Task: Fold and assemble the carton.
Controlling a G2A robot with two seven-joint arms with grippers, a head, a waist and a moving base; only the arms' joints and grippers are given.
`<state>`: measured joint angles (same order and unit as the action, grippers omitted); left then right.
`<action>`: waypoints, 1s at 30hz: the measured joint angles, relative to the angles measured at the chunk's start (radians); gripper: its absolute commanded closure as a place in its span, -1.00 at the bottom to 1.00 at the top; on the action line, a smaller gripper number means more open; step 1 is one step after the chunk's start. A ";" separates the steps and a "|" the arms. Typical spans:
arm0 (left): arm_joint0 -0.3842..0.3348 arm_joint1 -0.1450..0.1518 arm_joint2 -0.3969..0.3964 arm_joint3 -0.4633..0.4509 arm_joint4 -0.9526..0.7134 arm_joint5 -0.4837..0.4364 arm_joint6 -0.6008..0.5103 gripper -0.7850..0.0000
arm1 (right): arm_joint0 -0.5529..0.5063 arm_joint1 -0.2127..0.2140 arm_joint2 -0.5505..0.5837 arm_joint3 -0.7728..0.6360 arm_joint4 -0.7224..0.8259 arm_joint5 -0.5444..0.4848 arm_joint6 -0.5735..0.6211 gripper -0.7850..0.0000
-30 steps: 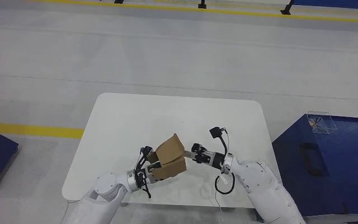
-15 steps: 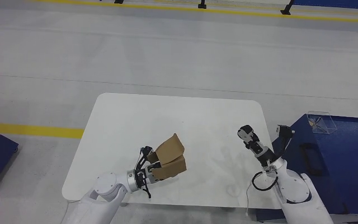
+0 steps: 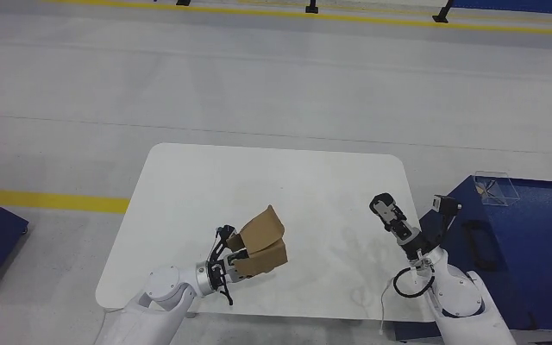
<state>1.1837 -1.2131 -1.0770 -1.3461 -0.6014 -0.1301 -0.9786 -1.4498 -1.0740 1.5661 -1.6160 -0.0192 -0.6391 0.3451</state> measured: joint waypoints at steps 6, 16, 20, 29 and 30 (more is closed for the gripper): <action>0.000 0.000 0.000 0.000 0.000 0.000 0.000 1.00 | 0.000 0.000 0.000 0.000 0.000 0.000 0.000 -1.00; 0.027 0.004 -0.004 -0.118 -0.028 0.179 0.093 1.00 | 0.000 0.000 0.000 0.000 0.000 0.000 0.000 -1.00; 0.104 0.000 0.015 -0.374 -0.075 0.520 0.365 1.00 | 0.000 0.000 0.000 0.000 0.000 0.000 0.000 -1.00; 0.205 -0.086 0.100 -0.624 -0.719 0.800 1.246 1.00 | 0.000 0.000 0.000 0.000 0.000 0.000 0.000 -1.00; 0.198 -0.097 0.116 -0.628 -0.791 0.766 1.327 1.00 | 0.000 0.000 0.000 0.000 0.000 0.000 0.000 -1.00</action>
<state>1.3822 -1.3098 -0.9613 -1.9746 -1.3923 0.6363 0.3484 -1.4498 -1.0740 1.5661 -1.6160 -0.0192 -0.6392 0.3451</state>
